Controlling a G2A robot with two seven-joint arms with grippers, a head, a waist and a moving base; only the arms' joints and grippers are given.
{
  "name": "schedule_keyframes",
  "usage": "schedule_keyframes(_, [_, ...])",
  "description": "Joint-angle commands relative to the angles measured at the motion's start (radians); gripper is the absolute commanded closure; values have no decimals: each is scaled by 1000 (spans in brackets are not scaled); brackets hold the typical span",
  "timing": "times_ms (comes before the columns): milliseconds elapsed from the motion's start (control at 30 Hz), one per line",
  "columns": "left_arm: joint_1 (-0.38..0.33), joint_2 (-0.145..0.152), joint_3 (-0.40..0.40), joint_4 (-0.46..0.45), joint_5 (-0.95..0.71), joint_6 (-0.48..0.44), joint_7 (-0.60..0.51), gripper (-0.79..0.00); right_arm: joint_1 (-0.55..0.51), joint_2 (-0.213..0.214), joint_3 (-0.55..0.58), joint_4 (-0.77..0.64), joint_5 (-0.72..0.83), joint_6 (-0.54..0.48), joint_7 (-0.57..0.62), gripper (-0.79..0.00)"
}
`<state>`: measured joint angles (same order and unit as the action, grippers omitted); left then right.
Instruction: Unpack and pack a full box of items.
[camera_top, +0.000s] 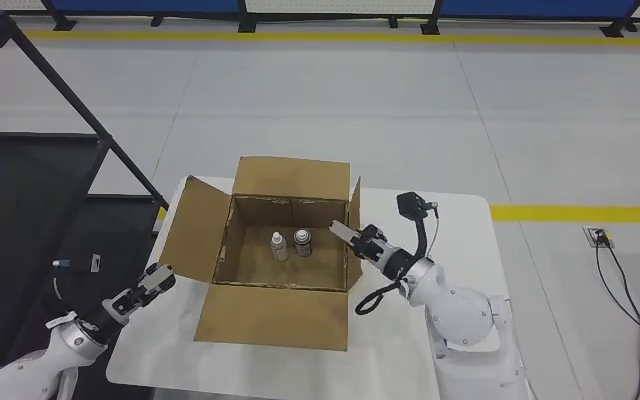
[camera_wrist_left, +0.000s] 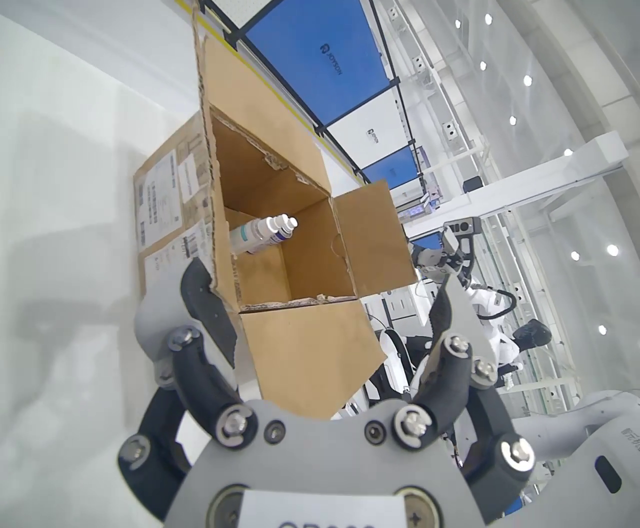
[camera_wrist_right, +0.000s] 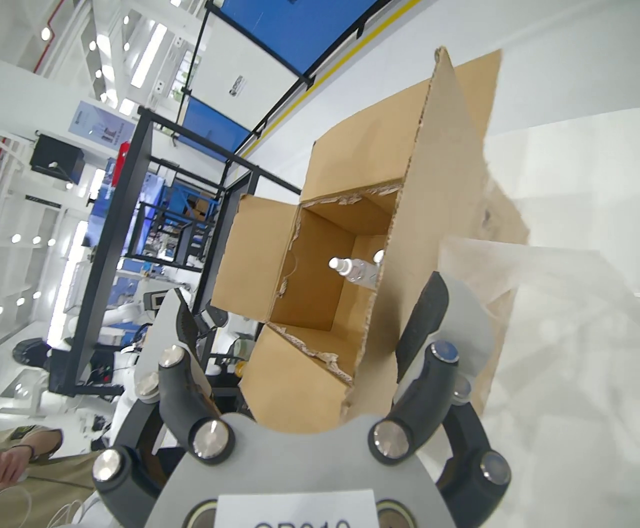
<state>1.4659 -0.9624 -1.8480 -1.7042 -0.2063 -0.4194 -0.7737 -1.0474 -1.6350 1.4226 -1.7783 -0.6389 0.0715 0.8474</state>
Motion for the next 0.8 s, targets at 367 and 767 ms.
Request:
schedule_keyframes(367, [-95,-4,164,-15,96,56,-8,-785,233,-11,-123,369,141,-19,-72,-785])
schedule_keyframes(767, [-169,-12,283,39,168,84,7,-785,288,-4,-160,453,162,-44,-98,-785])
